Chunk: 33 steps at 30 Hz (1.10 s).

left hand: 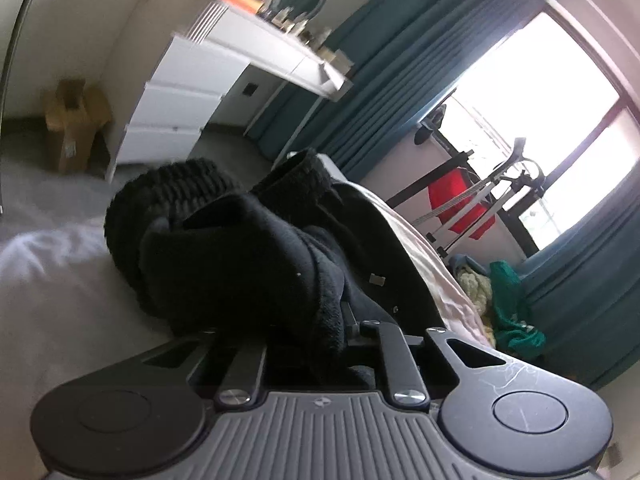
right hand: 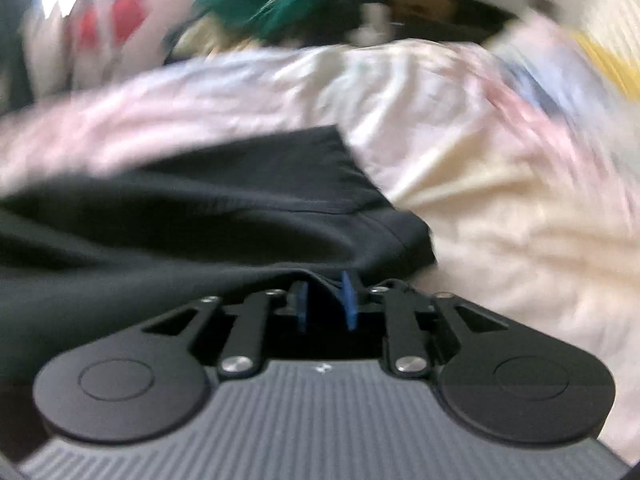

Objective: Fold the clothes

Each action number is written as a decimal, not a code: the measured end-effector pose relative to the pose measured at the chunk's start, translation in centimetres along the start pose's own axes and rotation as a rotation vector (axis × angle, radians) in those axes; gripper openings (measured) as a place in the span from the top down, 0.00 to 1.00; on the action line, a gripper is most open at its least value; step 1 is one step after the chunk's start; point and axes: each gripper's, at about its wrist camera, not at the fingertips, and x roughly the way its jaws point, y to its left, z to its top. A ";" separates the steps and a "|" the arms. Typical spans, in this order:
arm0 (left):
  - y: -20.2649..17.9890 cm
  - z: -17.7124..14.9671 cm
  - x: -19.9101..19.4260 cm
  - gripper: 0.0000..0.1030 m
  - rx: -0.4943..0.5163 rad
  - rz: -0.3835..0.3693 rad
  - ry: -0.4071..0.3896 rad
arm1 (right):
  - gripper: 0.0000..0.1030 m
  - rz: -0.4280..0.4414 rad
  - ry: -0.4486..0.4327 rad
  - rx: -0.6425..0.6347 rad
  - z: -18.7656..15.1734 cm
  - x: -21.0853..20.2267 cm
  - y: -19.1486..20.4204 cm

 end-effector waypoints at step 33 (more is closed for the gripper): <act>6.6 1.9 -2.6 0.88 -0.201 -0.202 0.123 | 0.95 0.022 -0.426 0.691 -7.6 -14.7 0.1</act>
